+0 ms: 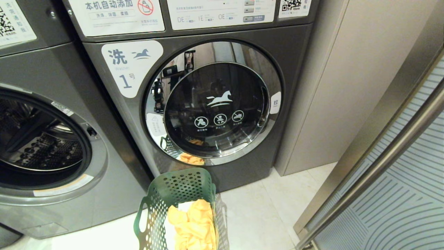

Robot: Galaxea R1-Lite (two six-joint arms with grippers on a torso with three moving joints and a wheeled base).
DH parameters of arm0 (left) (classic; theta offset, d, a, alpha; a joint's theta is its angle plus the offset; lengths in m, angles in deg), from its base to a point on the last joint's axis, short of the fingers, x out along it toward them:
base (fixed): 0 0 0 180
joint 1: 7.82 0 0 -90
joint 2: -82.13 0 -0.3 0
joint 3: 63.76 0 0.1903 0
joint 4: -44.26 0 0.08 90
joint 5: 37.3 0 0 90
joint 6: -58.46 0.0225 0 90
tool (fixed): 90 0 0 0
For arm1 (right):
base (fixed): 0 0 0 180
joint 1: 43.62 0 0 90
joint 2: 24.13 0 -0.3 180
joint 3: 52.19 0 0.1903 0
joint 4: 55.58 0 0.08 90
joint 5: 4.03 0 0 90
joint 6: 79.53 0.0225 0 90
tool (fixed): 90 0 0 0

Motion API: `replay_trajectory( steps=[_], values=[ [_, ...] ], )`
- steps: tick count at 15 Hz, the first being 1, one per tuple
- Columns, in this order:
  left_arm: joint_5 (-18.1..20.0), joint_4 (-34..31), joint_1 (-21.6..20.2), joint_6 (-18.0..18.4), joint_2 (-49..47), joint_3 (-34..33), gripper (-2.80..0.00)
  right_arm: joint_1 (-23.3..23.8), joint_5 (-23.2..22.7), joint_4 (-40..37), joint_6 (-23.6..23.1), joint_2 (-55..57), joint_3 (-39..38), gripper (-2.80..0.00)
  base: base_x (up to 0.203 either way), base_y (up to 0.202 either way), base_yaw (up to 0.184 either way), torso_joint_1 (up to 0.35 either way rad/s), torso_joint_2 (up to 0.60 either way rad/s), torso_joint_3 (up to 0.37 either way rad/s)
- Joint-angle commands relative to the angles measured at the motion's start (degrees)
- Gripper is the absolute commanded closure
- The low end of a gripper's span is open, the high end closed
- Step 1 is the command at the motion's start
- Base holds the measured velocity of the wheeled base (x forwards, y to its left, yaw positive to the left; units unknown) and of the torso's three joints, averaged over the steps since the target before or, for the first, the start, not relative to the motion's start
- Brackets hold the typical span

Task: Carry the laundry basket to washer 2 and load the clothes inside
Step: Place the clothes into the washing machine

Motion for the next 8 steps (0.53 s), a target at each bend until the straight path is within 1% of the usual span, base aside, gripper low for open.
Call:
replay_trajectory(
  steps=[1, 8],
  values=[
    [-0.01, -0.01, 0.0, 0.02, -0.1, 0.0, 0.0, -0.02, 0.01, 0.02, 0.03, 0.05, 0.0, 0.0, 0.0, 0.0, 0.0, 0.0, 0.0, 0.0],
    [-0.01, -0.01, 0.0, 0.02, -0.1, 0.0, 0.0, -0.02, -0.08, 0.02, -0.41, 0.05, 0.0, 0.0, 0.0, 0.0, 0.0, 0.0, 0.0, 0.0]
  ],
)
